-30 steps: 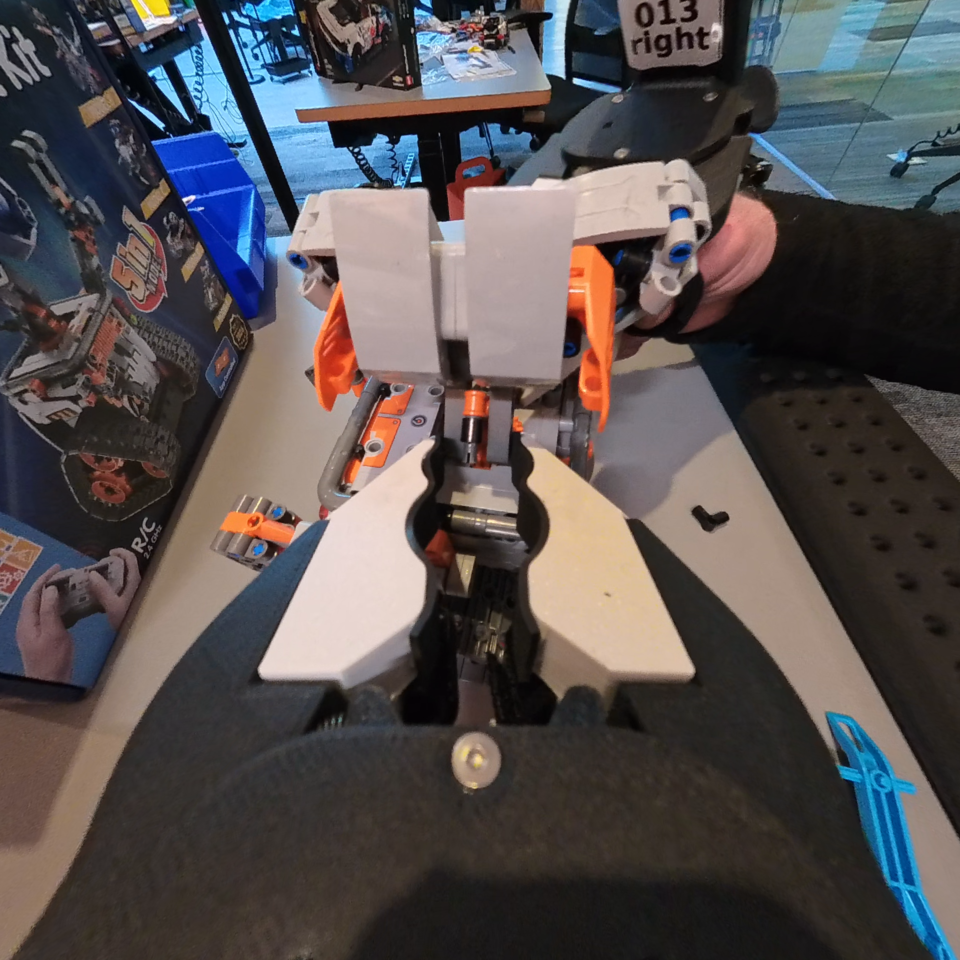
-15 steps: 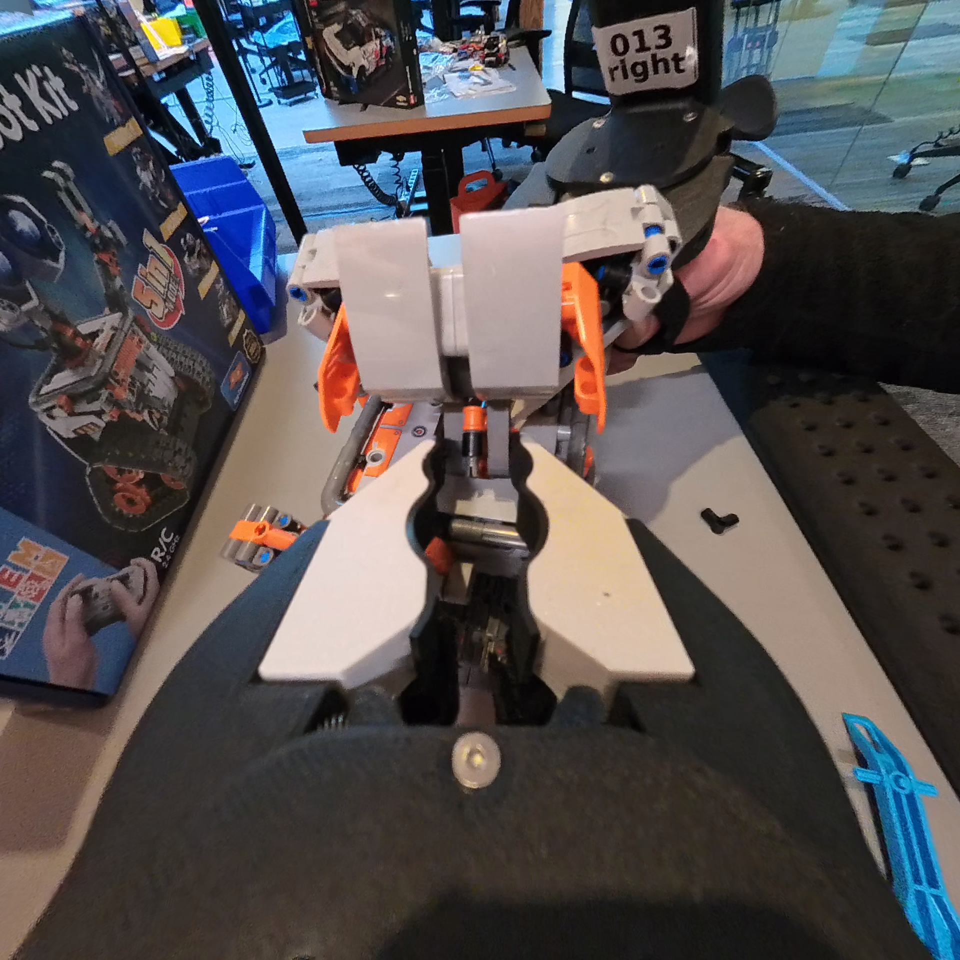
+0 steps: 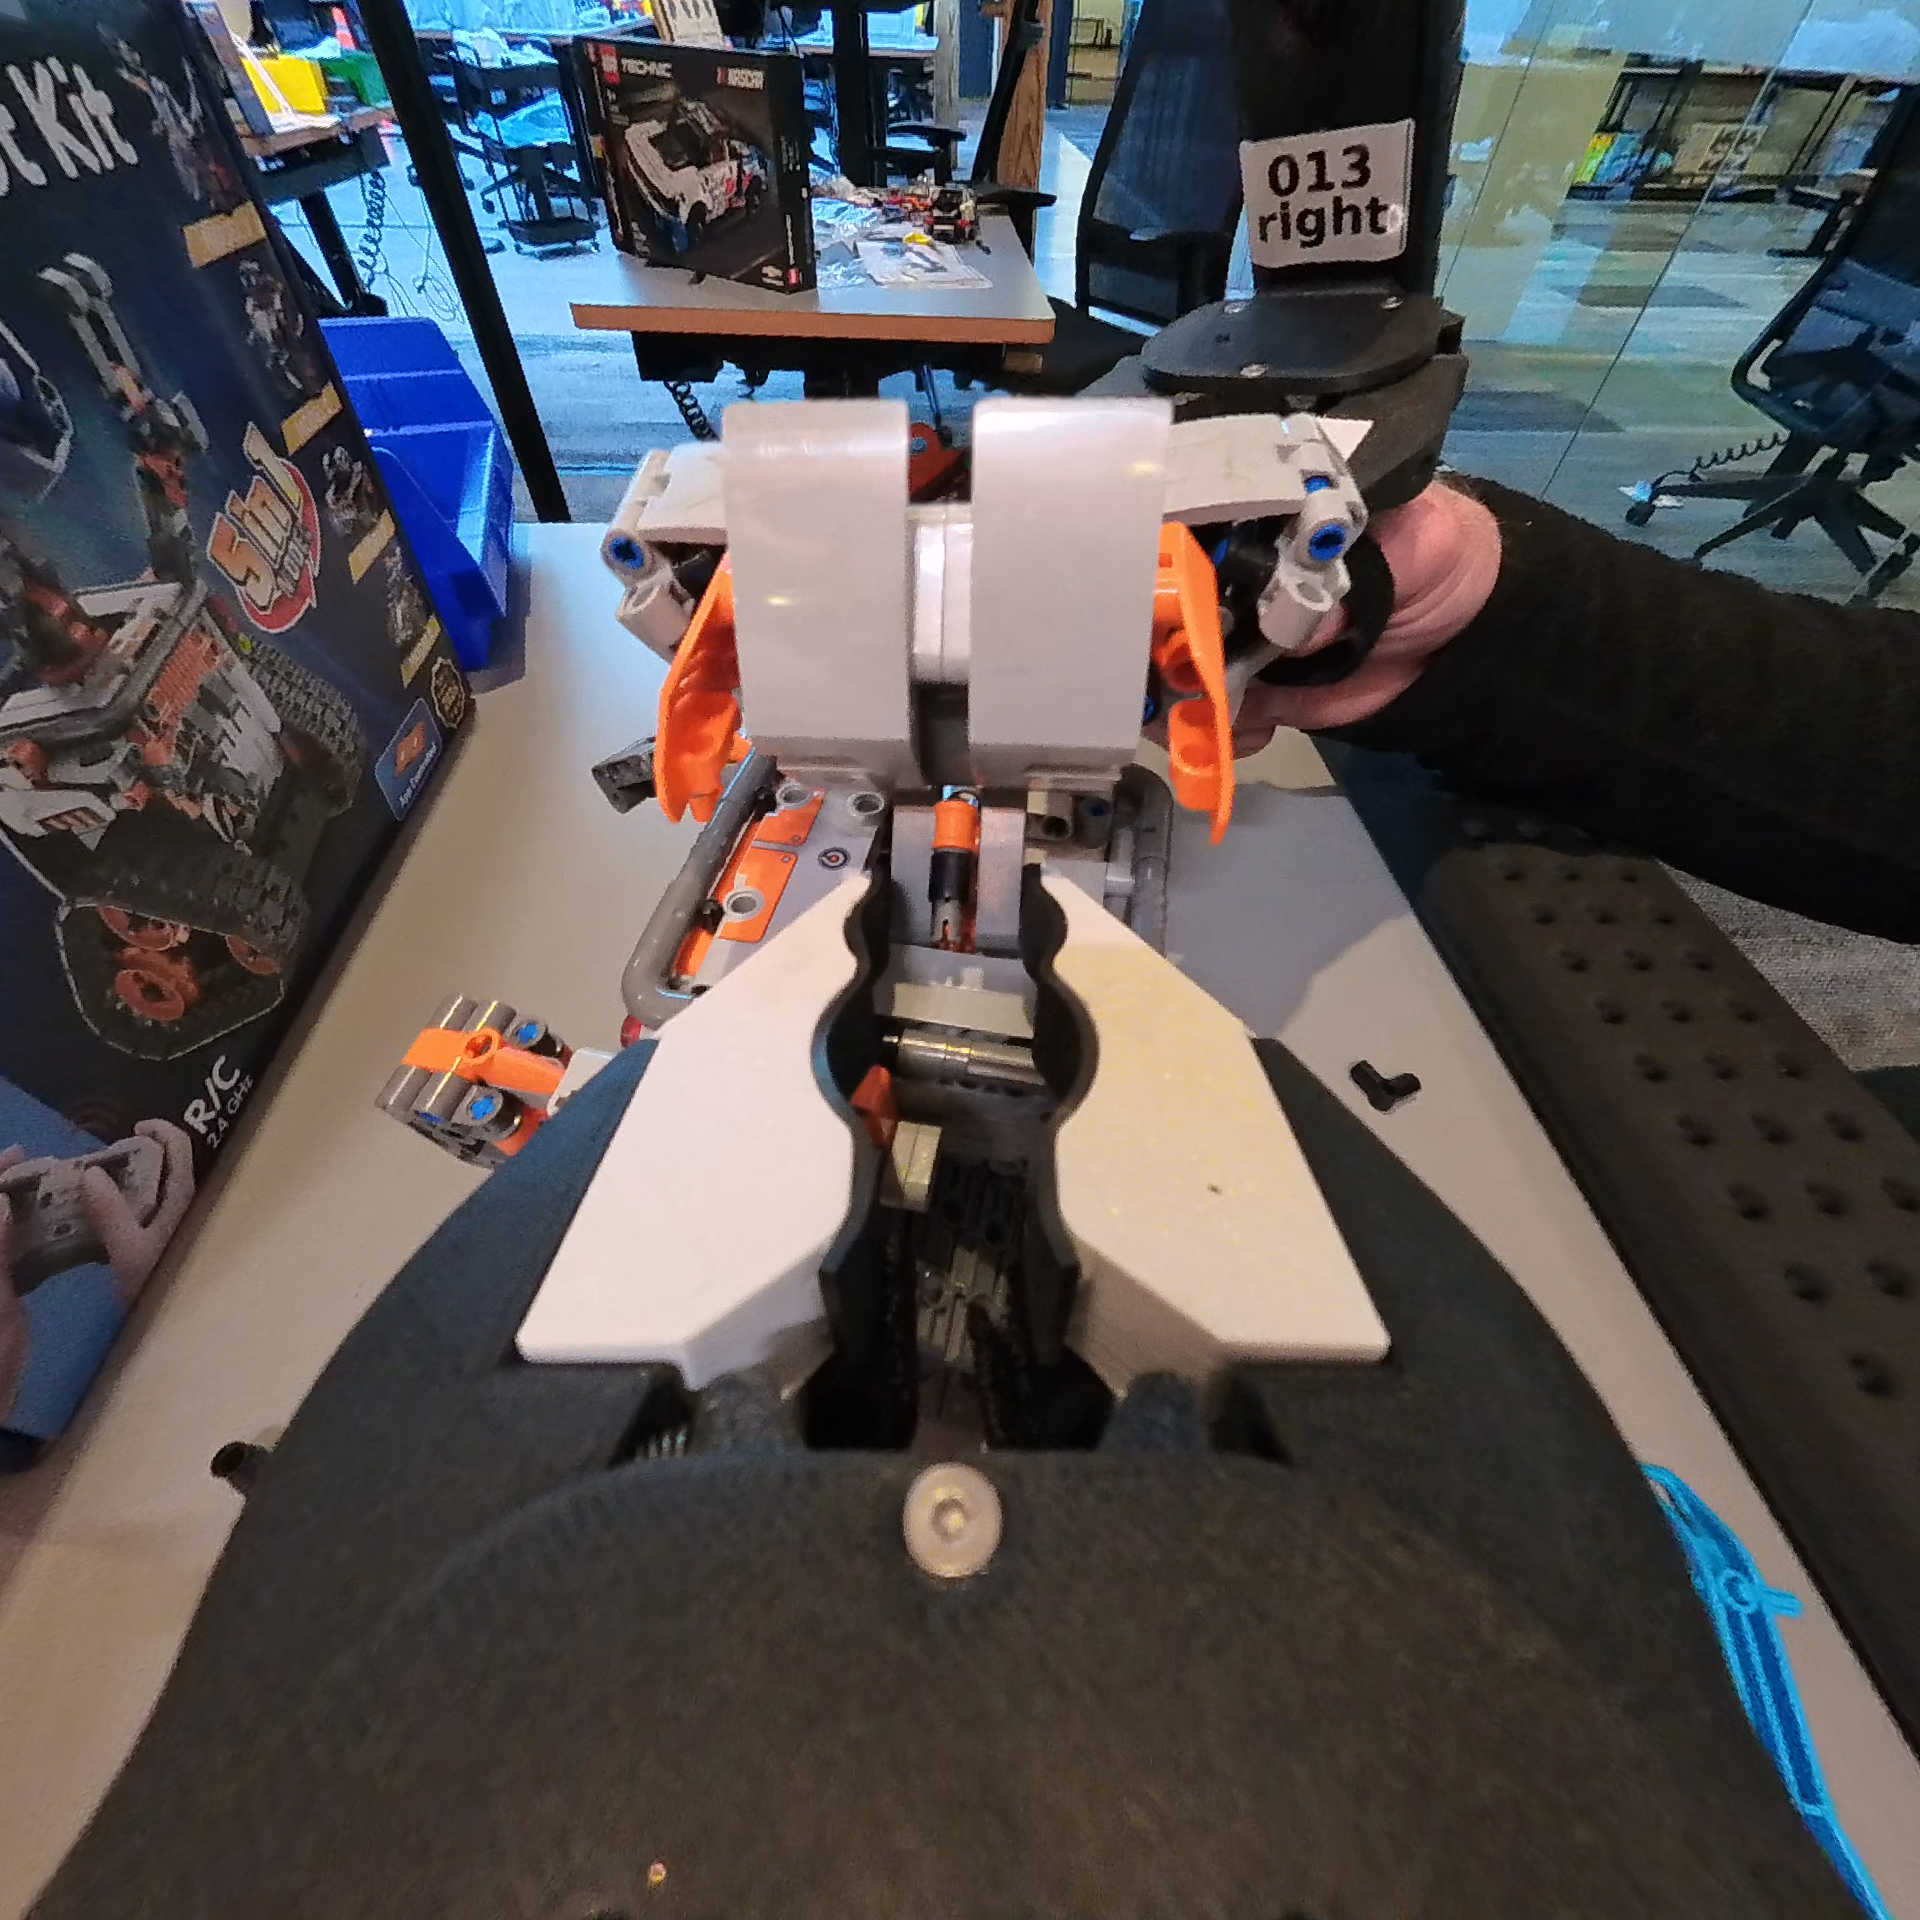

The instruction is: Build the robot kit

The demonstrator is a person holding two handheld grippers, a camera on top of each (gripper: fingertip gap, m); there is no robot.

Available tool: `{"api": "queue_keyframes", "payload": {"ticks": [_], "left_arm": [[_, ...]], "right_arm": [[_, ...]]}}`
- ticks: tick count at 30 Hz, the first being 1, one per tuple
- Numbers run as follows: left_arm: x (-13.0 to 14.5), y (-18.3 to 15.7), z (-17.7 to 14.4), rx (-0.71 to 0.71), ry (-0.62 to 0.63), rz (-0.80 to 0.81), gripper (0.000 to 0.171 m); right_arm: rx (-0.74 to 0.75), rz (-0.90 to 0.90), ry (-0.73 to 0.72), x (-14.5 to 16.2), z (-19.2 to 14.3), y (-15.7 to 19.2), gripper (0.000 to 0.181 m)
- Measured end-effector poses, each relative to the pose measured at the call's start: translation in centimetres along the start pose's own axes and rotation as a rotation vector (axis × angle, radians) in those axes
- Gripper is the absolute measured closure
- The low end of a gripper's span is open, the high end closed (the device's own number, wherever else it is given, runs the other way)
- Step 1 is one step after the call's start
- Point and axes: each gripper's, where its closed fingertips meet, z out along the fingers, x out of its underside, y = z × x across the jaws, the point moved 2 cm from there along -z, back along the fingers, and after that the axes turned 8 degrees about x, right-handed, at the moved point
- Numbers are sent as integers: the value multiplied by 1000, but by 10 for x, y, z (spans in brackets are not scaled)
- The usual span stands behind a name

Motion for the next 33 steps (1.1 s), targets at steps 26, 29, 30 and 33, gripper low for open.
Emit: {"api": "queue_keyframes", "payload": {"ticks": [26,29,30,33], "left_arm": [[3,1,0,-2,15,12,147],[4,1,0,-4,22,15,146],[4,1,0,-4,24,18,147],[4,1,1,-1,24,16,147]], "right_arm": [[78,60,-70,-10,-28,-15,157],[61,66,-160,-26,-43,-12,145],[46,53,-183,-32,-46,-9,136],[20,-19,-123,-38,-43,0,111]]}}
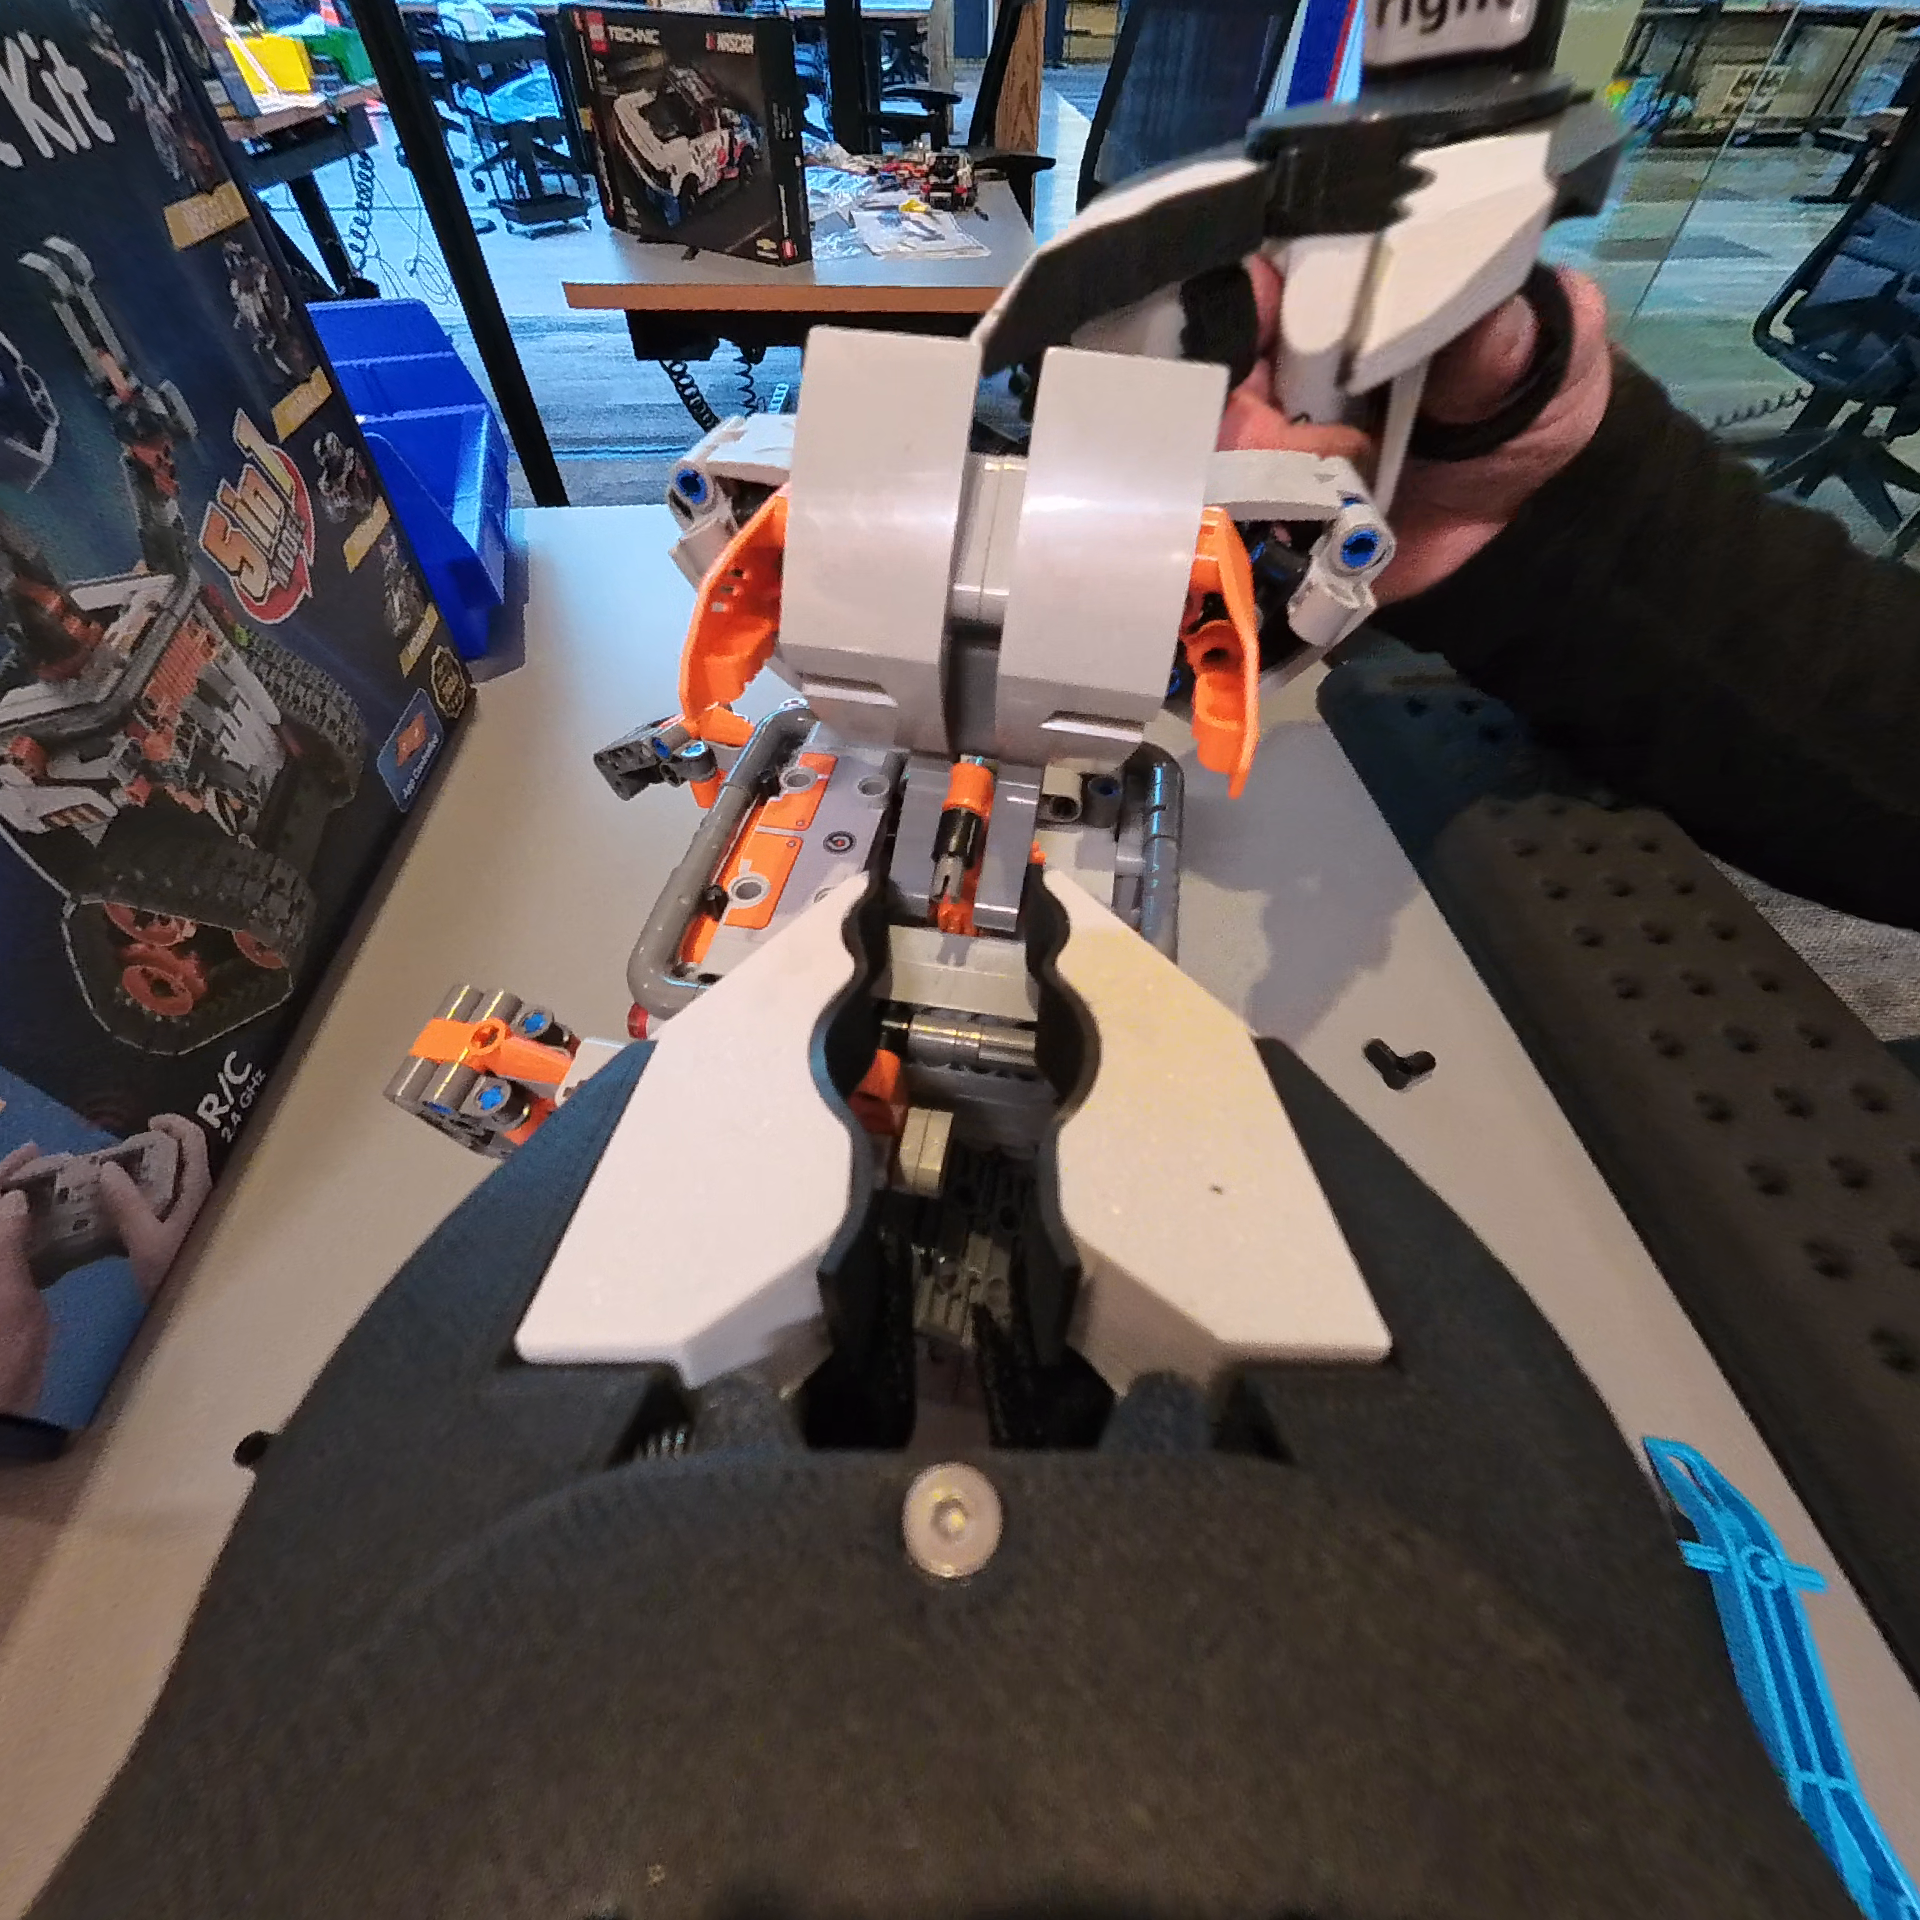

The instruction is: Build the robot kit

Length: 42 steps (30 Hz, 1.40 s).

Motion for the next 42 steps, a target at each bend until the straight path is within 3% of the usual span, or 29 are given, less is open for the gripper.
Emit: {"api": "queue_keyframes", "payload": {"ticks": [3,7,17,20,26,32,38,42], "left_arm": [[0,0,0,1,-3,-2,147],[0,0,1,-6,5,7,146],[-1,-1,-5,23,8,-12,139],[-2,1,-20,22,39,-43,120],[-2,4,-85,-92,226,-22,122],[48,18,-162,-336,547,-94,128],[133,6,-169,-259,803,-276,133],[149,3,-170,-297,863,-291,134]], "right_arm": [[-4,-55,87,-2,15,5,107],[-36,7,180,2,35,5,111],[-83,82,147,5,43,3,116],[-81,86,138,4,44,2,116],[-81,83,123,4,44,3,116],[-75,76,122,4,43,3,117],[-67,72,121,4,45,3,116],[-62,65,123,4,46,3,116]]}}
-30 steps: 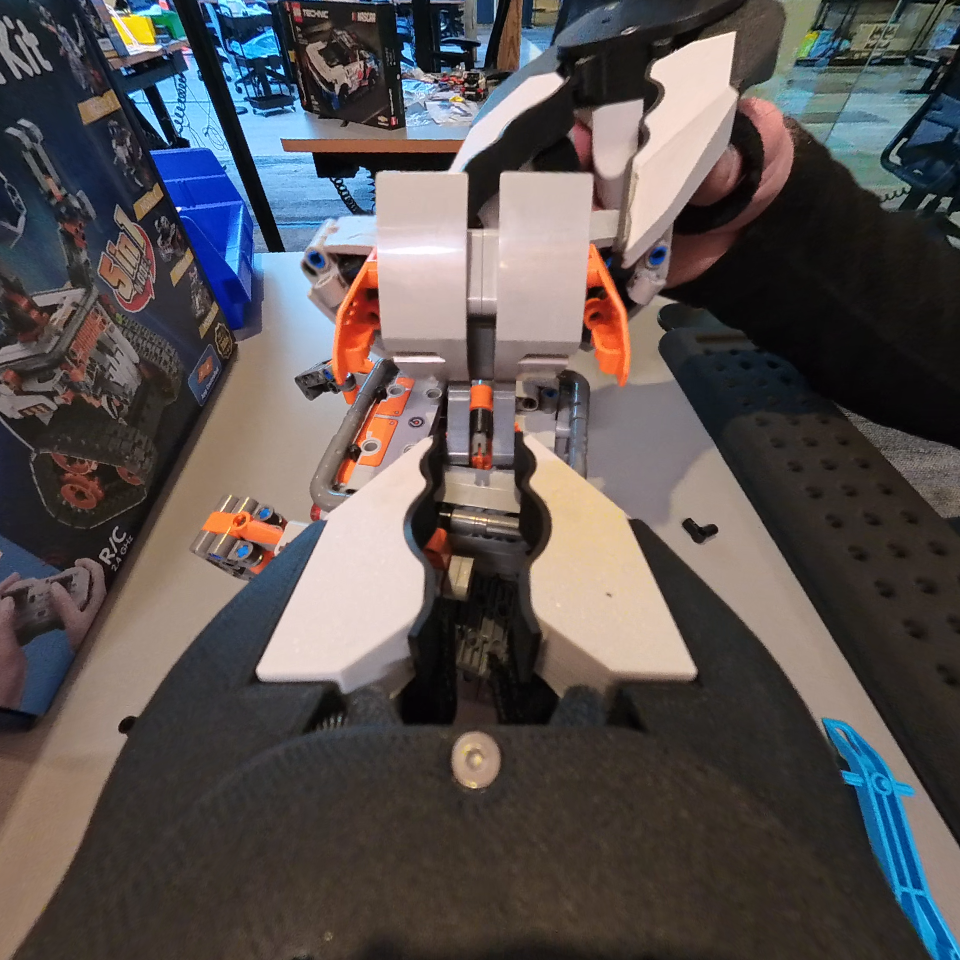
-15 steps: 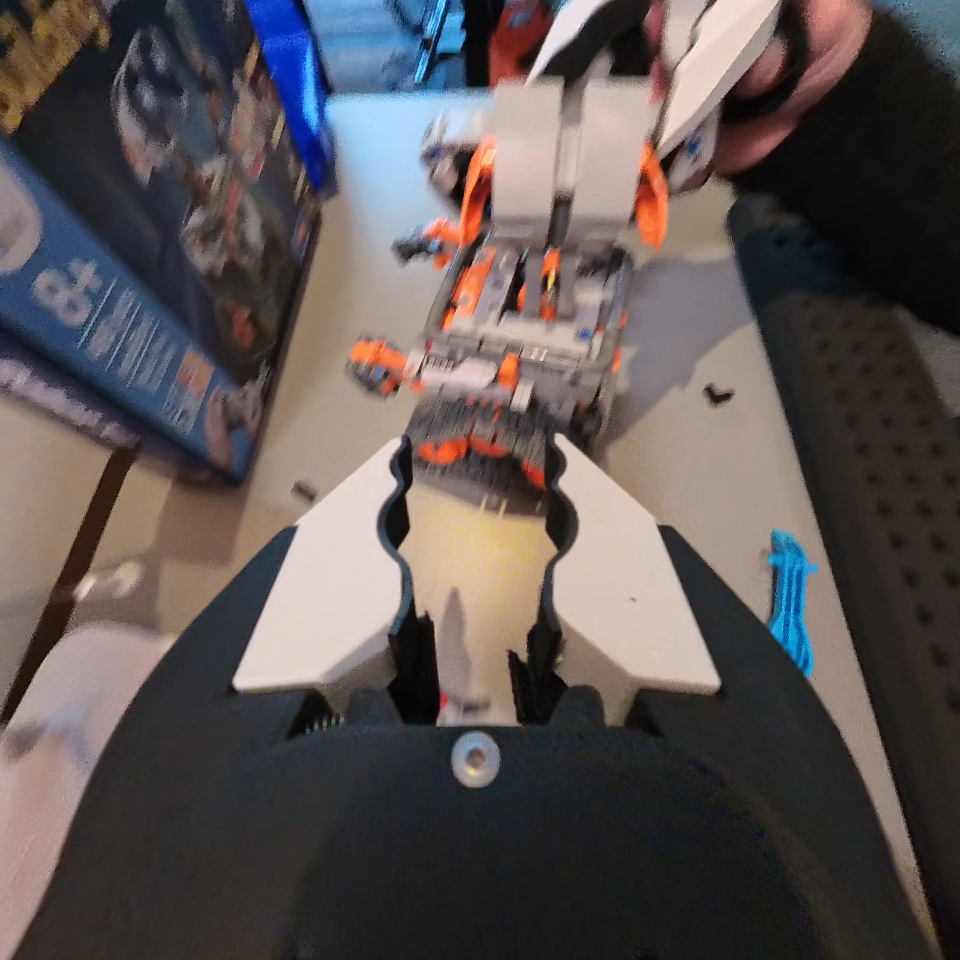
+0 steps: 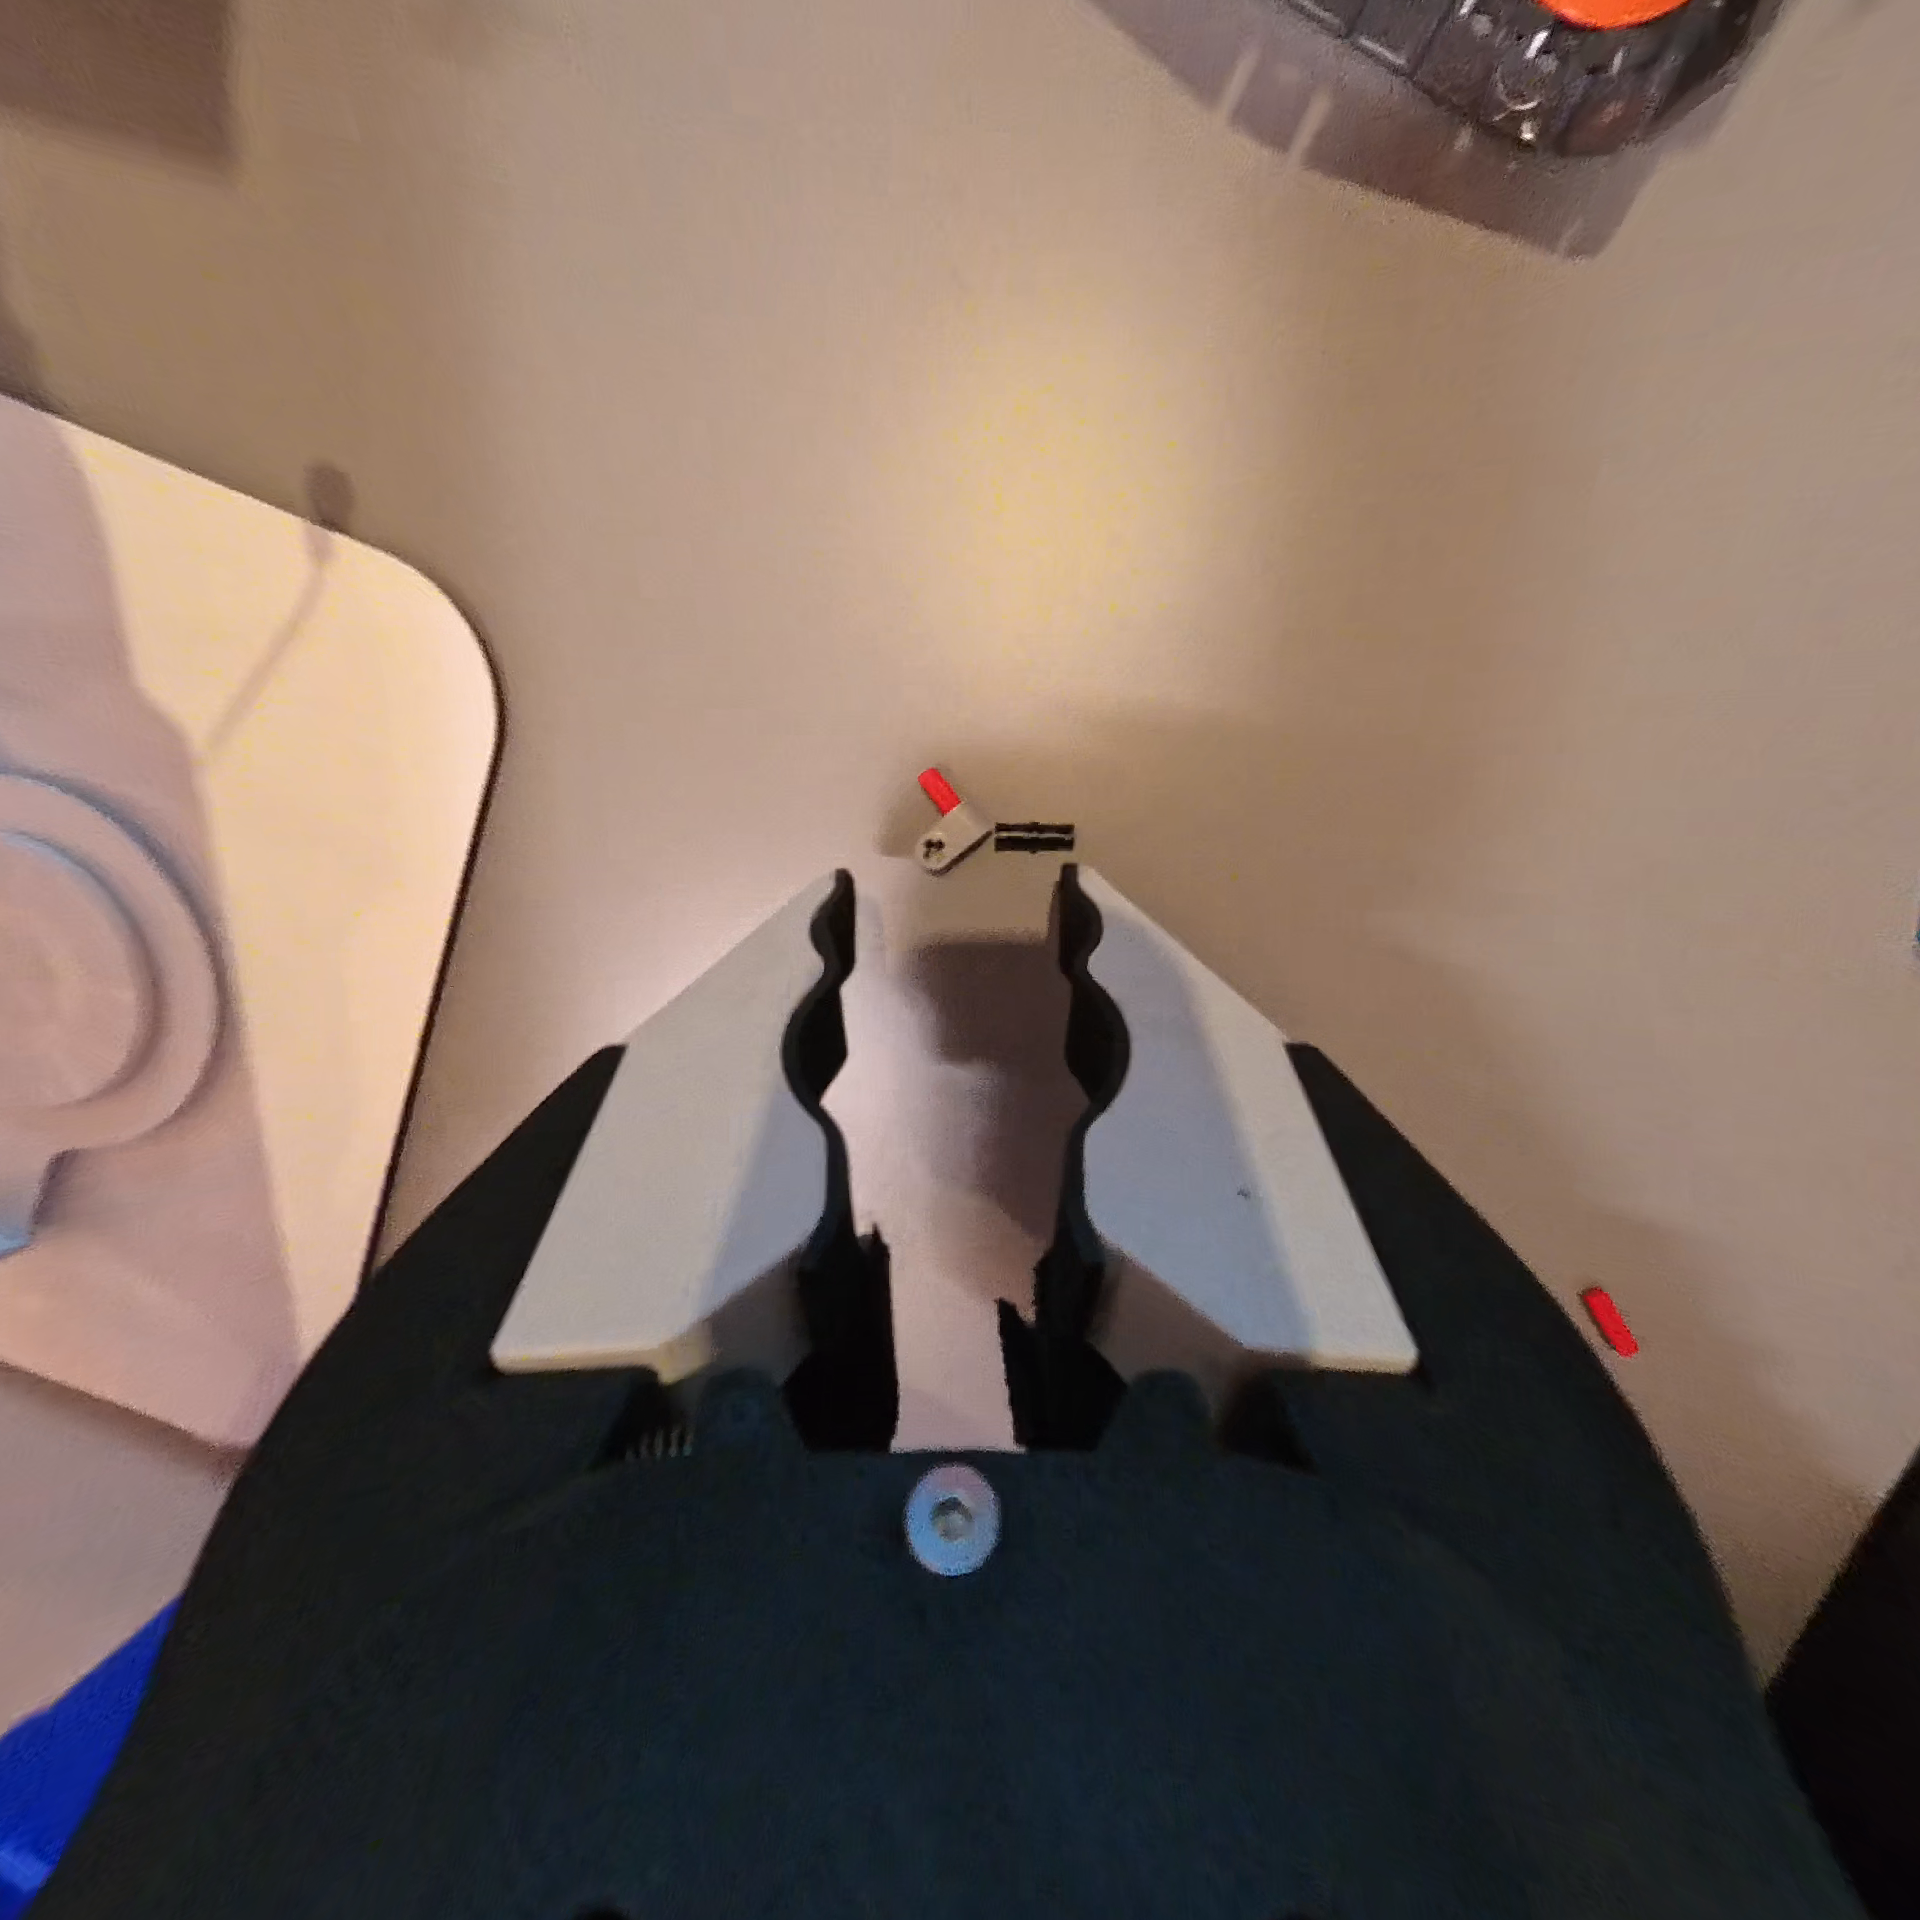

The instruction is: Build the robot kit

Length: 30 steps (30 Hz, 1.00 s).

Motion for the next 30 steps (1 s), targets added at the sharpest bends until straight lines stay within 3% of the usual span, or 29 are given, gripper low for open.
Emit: {"api": "queue_keyframes", "payload": {"ticks": [3,8,11,13,18,22,26,30], "left_arm": [[4,-10,-32,-52,48,54,132],[10,-4,-151,-235,90,101,130],[42,9,-205,-290,123,65,129],[74,21,-222,-292,136,14,130],[169,55,-211,-276,185,-131,132],[219,74,-183,-233,173,-189,132],[237,94,-164,-229,134,-202,133],[230,110,-148,-195,19,-195,137]], "right_arm": [[-2,2,3,0,0,-1,116],[2,5,-1,0,-1,-2,116],[5,11,-3,0,0,-3,116],[8,14,-7,0,0,-4,116],[20,23,-9,0,-2,-5,116],[37,30,-18,-3,-5,-9,121],[36,29,1,-2,-1,-7,120],[43,38,-2,-1,6,-6,120]]}}
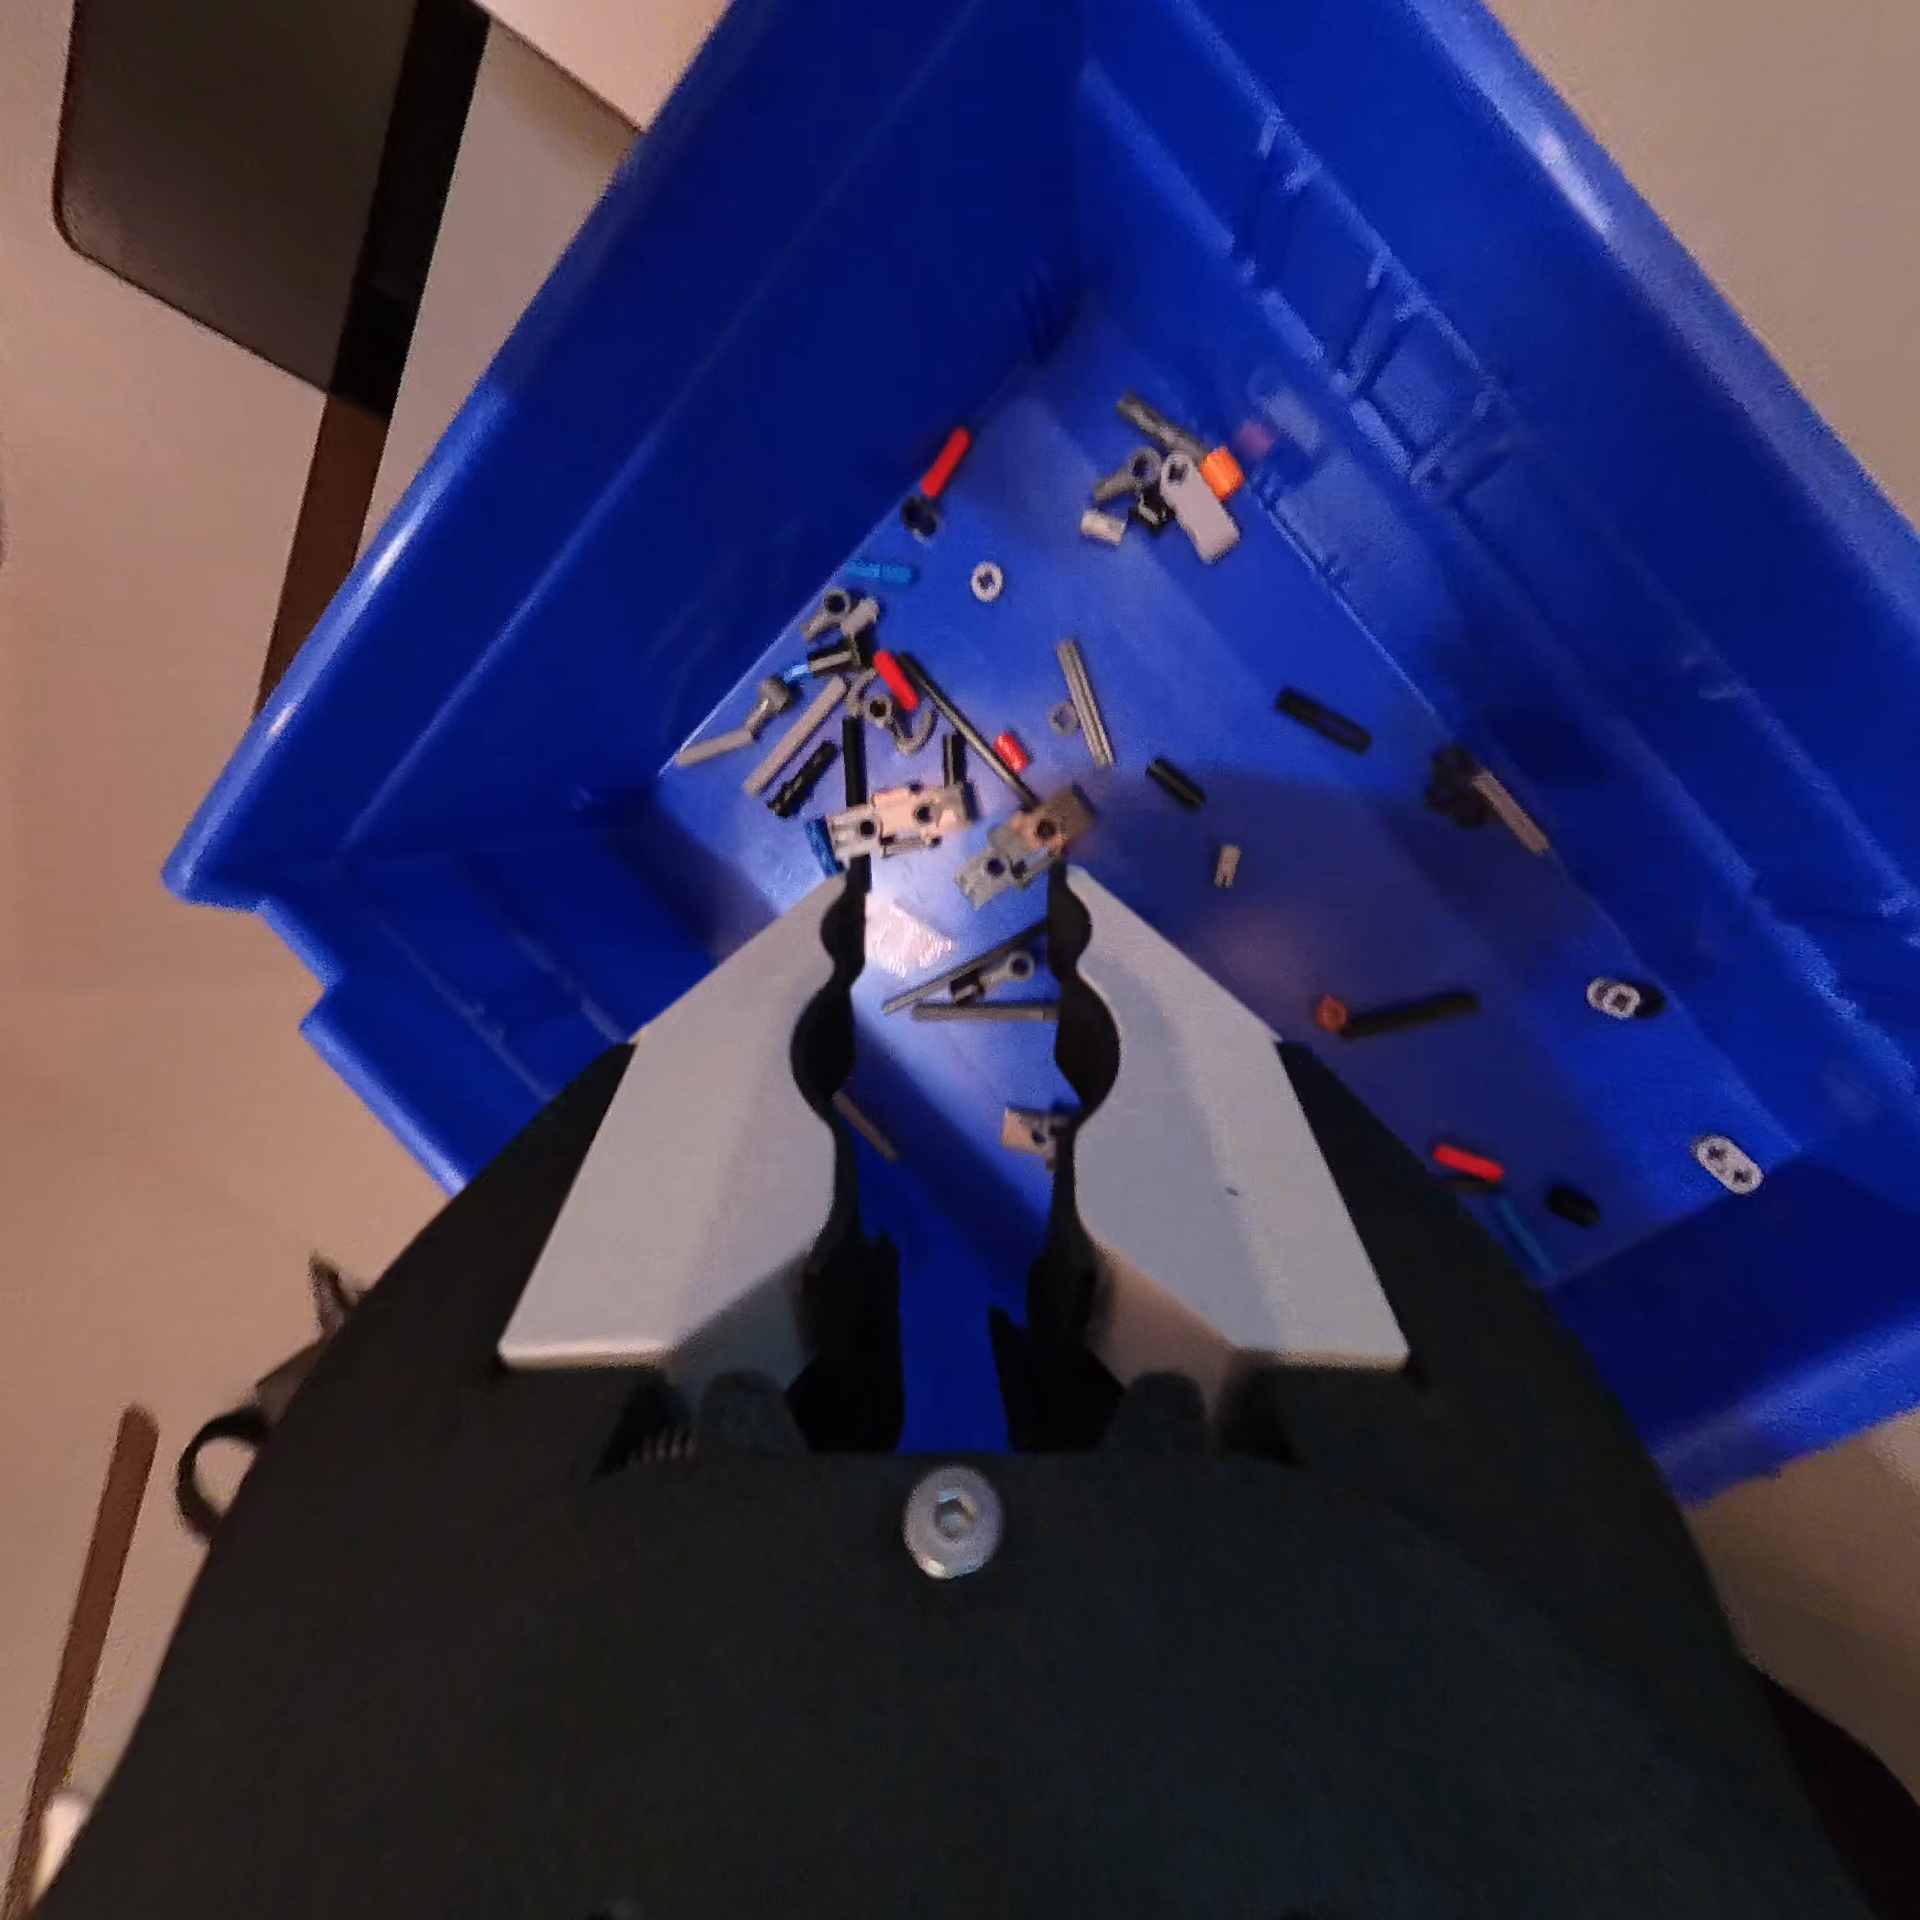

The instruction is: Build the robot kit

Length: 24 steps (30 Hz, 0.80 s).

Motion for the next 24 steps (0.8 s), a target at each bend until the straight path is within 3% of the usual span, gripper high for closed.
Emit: {"api": "queue_keyframes", "payload": {"ticks": [7,9,12,18,24], "left_arm": [[-8,-1,49,65,7,50,147],[-14,10,53,-7,-4,55,151],[-25,15,55,4,-56,25,154],[-13,27,69,5,25,-26,160],[-17,24,73,41,29,-44,159]], "right_arm": [[17,-3,-11,-1,3,-1,121],[21,-8,-11,-1,3,-1,122],[22,-12,-13,-1,3,-2,123],[12,-15,-18,-1,4,-1,123],[7,-23,-17,-1,4,-1,122]]}}
